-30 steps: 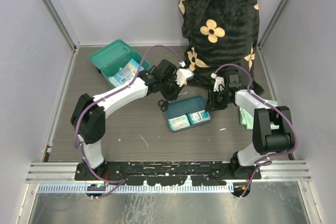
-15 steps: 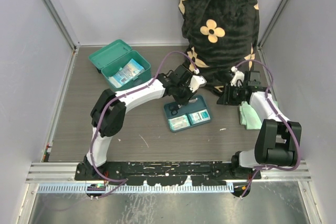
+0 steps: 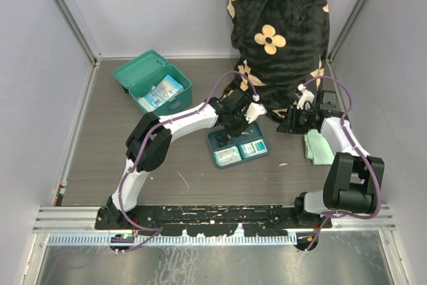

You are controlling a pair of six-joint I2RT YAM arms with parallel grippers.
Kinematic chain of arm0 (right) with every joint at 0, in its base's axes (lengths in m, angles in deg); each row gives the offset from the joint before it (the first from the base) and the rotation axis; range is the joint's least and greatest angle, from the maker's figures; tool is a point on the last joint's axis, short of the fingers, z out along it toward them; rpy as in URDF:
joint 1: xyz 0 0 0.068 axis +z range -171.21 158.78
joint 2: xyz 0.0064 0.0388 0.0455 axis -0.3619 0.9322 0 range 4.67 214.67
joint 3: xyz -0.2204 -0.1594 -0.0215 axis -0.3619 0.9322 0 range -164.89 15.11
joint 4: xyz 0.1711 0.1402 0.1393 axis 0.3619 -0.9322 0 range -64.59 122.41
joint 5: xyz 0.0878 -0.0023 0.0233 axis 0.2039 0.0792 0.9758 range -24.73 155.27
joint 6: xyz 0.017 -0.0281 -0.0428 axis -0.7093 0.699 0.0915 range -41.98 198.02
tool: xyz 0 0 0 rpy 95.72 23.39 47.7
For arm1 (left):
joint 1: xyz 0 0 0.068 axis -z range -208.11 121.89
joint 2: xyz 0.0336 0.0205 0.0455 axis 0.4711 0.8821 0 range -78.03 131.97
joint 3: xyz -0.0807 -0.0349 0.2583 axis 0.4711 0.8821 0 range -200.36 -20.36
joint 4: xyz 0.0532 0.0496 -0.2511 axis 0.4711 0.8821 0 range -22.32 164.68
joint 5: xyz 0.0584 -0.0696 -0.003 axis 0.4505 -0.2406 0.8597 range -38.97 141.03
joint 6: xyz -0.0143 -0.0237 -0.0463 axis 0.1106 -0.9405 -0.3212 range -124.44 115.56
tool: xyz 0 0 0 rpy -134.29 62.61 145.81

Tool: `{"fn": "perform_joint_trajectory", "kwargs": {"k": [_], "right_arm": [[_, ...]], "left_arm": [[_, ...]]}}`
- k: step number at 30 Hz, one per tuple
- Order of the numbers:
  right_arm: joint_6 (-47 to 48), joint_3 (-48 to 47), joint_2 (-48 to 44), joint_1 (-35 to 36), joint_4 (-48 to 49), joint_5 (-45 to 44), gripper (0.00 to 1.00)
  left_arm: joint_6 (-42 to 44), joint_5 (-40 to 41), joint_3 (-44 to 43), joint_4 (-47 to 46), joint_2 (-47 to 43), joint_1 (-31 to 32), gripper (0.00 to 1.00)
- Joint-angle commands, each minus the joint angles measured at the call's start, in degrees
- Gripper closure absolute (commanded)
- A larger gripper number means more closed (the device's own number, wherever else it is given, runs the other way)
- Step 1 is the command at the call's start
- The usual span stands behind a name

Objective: Organize the medicine kit
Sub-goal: Place the scissors in the medicine box compartment.

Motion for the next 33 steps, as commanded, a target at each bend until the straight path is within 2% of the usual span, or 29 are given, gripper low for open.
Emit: {"fn": "perform_joint_trajectory", "kwargs": {"k": [1,13,24,33], "right_arm": [[1.48,-0.98,-1.60,-0.23,-0.06,2.36,0.62],[2.75,-1.15,-0.08,-0.24,-0.67,3.38,0.62],[3.56,-1.05,0.17,-0.22,-0.38,3.97,0.63],[6.01,-0.97,-0.27,-0.13,-0.55,5.66,0.62]], "left_arm": [[3.96,0.90,-3.27,-0.46,-0.24,0.10,0.98],[5.36,2.80,-4.88,1.01,2.21,0.06,0.96],[4.05,2.67,-1.57,0.12,-1.89,0.06,0.78],[8.17,2.18,2.61,2.32,-10.84,-0.12,0.54]]}}
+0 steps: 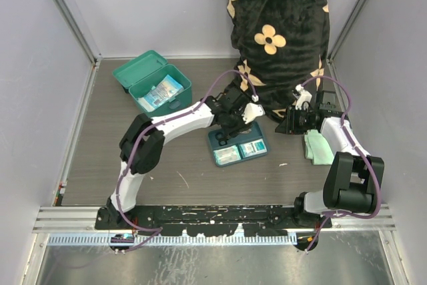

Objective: Organize the medicine kit
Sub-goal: Place the scissors in the medicine box compartment, then move the medicine box to the center of the board.

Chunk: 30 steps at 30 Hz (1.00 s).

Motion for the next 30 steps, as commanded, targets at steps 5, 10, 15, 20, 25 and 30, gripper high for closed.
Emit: {"fn": "perform_joint_trajectory", "kwargs": {"k": [5,10,15,20,25,30], "right_arm": [[5.51,-1.78,-0.05,0.67,-1.28,0.75,0.56],[6.94,-2.19,0.06,2.44,-1.97,-1.17,0.50],[6.60,-2.12,0.47,3.20,-1.86,-1.31,0.48],[5.47,-1.82,0.27,3.26,-1.31,-0.22,0.48],[5.42,-1.66,-0.59,3.47,-1.01,0.04,0.49],[5.73,-1.15,-0.70,3.47,-1.10,0.08,0.50]], "left_arm": [[4.59,1.71,6.45,0.31,-15.23,-1.57,0.41],[4.51,2.54,10.85,0.18,-21.49,-5.19,0.27],[3.47,2.59,14.52,-0.48,-28.32,-10.93,0.17],[2.03,1.71,15.85,0.95,-32.48,-18.85,0.13],[2.64,0.47,15.77,4.38,-33.72,-26.33,0.13],[6.89,-0.42,15.45,6.88,-32.13,-32.60,0.14]]}}
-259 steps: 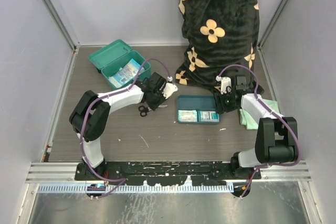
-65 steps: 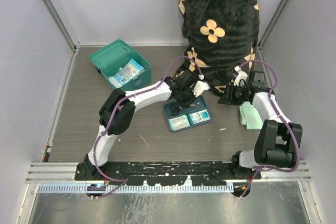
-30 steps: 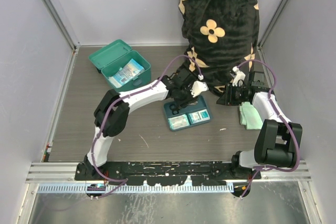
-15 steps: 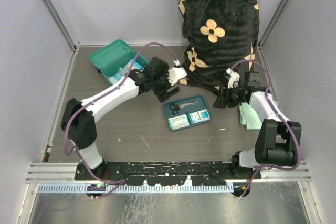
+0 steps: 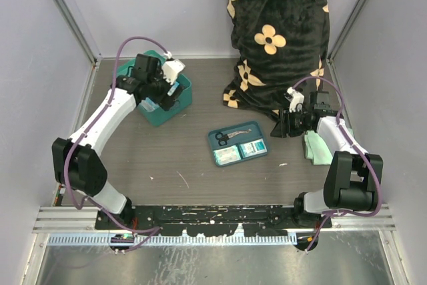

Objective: Organize the medicine kit
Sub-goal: Move the medicine box to the center of the board.

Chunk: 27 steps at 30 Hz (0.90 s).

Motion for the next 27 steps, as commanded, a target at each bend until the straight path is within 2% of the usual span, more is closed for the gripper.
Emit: {"fn": "perform_joint_trajectory", "kwargs": {"k": [1,4,9,16,21,27], "right_arm": [[0.15,-1.19,-1.17,0.30,0.96,1.08,0.50],[0.35,-1.43,-0.73,0.34,0.67,1.25,0.51],[0.85,-1.73,-0.32,0.34,0.21,1.09,0.52],[1.12,-1.52,0.13,0.30,0.11,1.09,0.53],[1.20,-1.29,0.21,0.35,0.42,1.16,0.54],[1.90,-1.24,0.69,0.58,0.81,1.34,0.54]], "left_arm": [[4.11,-2.23,-1.16,4.20,0.56,-4.22,0.14],[7.55,-4.45,-3.16,7.96,3.30,-6.46,0.19],[12.18,-6.51,-4.10,12.03,6.91,-6.89,0.32],[16.25,-6.20,-3.65,11.17,10.01,-6.87,0.60],[20.39,-9.31,-3.67,11.38,10.78,-6.82,0.76],[27.99,-14.87,-7.29,18.30,13.69,-6.73,0.90]]}}
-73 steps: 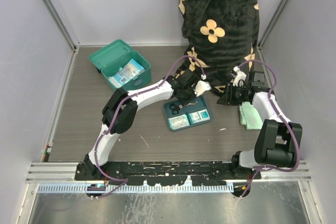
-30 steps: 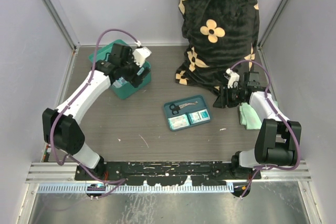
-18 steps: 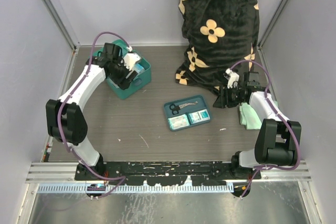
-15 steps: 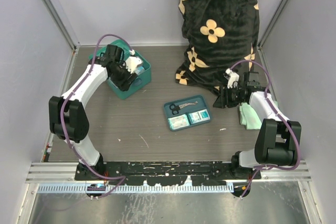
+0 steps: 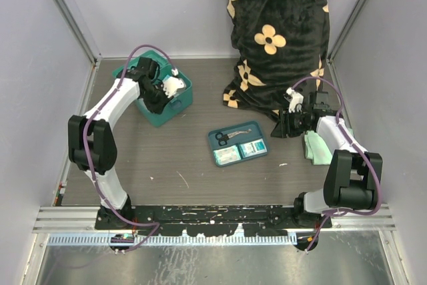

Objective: Organize the medicine kit
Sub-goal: Move the medicine box to the center of the board, then pick up the medicine box compartment at the center of the board.

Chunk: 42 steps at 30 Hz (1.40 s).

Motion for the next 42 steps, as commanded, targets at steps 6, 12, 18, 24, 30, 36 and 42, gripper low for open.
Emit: {"fn": "perform_joint_trajectory", "kwargs": {"k": [6,12,18,24,30,36,42], "right_arm": [[2.79,-1.22,0.37,1.83,0.50,1.66,0.54],[4.50,-1.54,0.80,4.54,-0.09,0.69,0.54],[4.18,-2.25,2.01,5.63,-0.99,-0.54,0.54],[3.00,-2.17,3.64,7.60,0.45,-3.58,0.53],[2.32,-2.08,6.75,11.66,3.27,-9.94,0.53],[1.91,-3.57,9.22,12.25,4.18,-12.65,0.63],[1.69,-3.62,10.03,12.69,5.09,-14.15,0.68]], "left_arm": [[13.54,-9.82,-3.70,9.61,1.02,0.64,0.92],[18.54,-10.77,-3.64,12.26,1.04,2.55,0.95],[19.10,-12.76,-3.90,12.85,0.49,3.91,0.95],[17.71,-13.93,-2.39,10.79,-0.72,5.06,0.95],[11.56,-14.27,-0.93,7.65,-1.52,5.88,0.93],[8.16,-14.51,3.36,4.63,-4.38,6.28,0.93],[5.76,-15.35,6.87,2.77,-6.79,6.95,0.92]]}}
